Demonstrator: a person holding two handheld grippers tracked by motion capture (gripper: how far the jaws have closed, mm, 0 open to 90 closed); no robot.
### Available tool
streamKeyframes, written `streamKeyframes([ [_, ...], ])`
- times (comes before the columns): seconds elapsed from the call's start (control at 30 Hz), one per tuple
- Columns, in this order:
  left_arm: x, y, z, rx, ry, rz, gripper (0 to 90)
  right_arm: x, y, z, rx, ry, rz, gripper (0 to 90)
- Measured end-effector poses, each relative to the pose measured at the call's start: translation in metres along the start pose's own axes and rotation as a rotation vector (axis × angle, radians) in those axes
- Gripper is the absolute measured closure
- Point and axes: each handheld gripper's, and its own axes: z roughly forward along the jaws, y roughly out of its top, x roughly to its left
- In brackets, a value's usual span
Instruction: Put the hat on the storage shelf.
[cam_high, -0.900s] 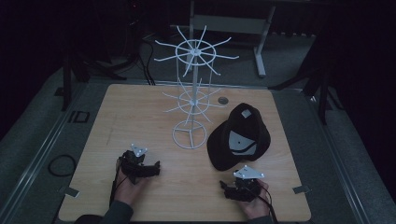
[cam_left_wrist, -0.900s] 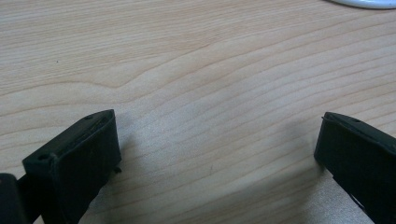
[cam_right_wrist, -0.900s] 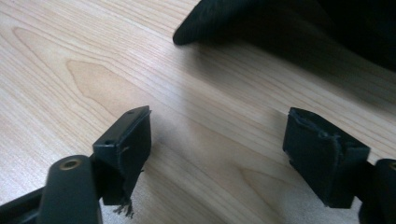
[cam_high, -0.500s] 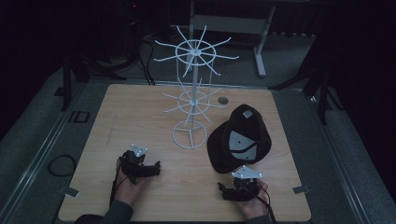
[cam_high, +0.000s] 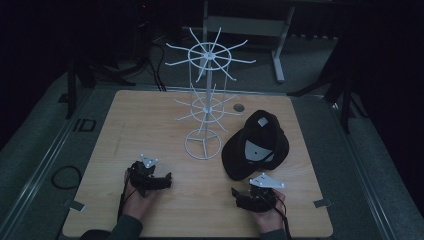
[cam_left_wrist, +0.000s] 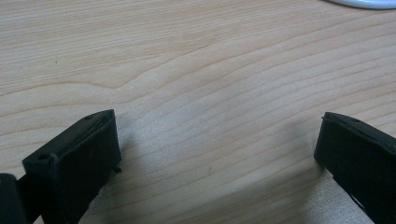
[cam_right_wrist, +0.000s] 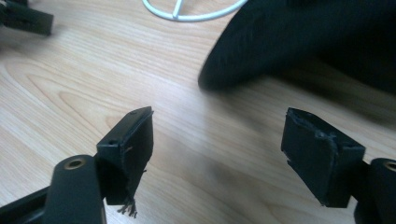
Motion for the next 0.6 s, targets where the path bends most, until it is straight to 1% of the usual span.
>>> streamKeyframes([
  [0.1,0.000,0.000,0.000,0.000,0.001,0.000,0.1,0.001,0.002,0.004,-0.017,-0.017,-0.007,33.8],
  [0.17,0.000,0.000,0.000,0.000,0.001,0.000,0.1,0.001,0.004,0.008,-0.018,-0.022,0.005,36.6],
  [0.23,0.000,0.000,0.000,0.000,0.000,0.001,0.1,0.001,0.004,0.010,-0.024,-0.028,0.014,37.5],
  [0.27,0.000,0.000,0.000,0.000,0.000,0.000,0.1,-0.001,0.006,0.013,-0.029,-0.029,0.037,38.8],
  [0.3,0.000,0.000,0.000,0.000,0.000,0.000,0.1,-0.002,0.007,0.014,-0.036,-0.031,0.045,39.9],
  [0.43,0.000,0.000,0.000,0.000,0.000,0.000,0.1,-0.003,0.012,0.019,-0.056,-0.045,0.063,43.8],
  [0.6,0.000,0.000,0.000,0.000,0.000,0.001,0.1,-0.004,0.019,0.027,-0.065,-0.039,0.103,44.9],
])
